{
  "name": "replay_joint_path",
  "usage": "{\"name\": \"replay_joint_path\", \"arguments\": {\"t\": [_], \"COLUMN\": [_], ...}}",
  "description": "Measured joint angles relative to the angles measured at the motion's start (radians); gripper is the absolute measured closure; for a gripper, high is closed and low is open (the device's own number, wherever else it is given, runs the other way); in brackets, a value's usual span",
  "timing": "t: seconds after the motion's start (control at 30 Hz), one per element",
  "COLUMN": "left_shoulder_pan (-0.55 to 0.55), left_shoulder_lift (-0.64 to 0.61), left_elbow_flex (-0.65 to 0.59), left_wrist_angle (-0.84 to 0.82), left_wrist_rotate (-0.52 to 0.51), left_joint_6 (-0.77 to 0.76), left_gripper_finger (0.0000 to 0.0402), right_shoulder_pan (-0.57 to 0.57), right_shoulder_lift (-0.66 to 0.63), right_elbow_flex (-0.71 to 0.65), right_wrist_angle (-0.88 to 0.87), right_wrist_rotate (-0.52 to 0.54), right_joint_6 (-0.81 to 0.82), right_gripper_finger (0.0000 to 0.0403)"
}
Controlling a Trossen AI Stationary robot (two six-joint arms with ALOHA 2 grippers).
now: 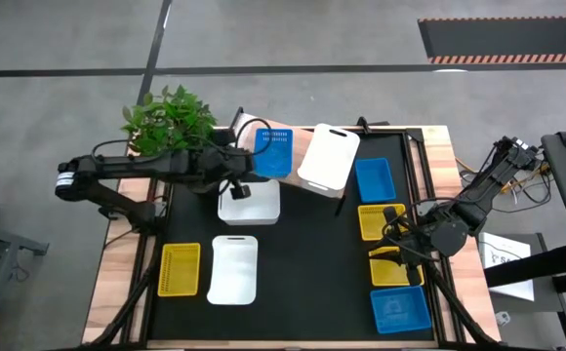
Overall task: Stack baskets on shelf by color
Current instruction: Put the left blue bin on the shelf
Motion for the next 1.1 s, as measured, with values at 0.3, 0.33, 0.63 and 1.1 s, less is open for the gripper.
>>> {"name": "replay_joint_path", "arguments": {"t": [0.3, 0.33, 0.63, 1.1], "left_shoulder_pan": [0.06, 0.068, 0.118, 0.135], "left_shoulder_lift": [0.101, 0.11, 0.168, 0.166], "left_elbow_flex": [-0.003, -0.003, -0.003, 0.006], "left_wrist_angle": [0.001, 0.002, 0.08, 0.319], "left_wrist_rotate": [-0.146, -0.176, -0.105, -0.181], "left_joint_6": [0.04, 0.046, 0.144, 0.332], "left_gripper_finger": [0.0391, 0.0391, 0.0391, 0.0391], "right_shoulder_pan": [0.0, 0.0, 0.0, 0.0], "right_shoulder_lift": [0.0, 0.0, 0.0, 0.0], "right_elbow_flex": [0.0, 0.0, 0.0, 0.0], "right_wrist_angle": [0.0, 0.0, 0.0, 0.0], "right_wrist_rotate": [0.0, 0.0, 0.0, 0.0], "right_joint_6": [-0.002, -0.003, -0.009, -0.01], "right_gripper_finger": [0.0337, 0.0337, 0.0337, 0.0337]}}
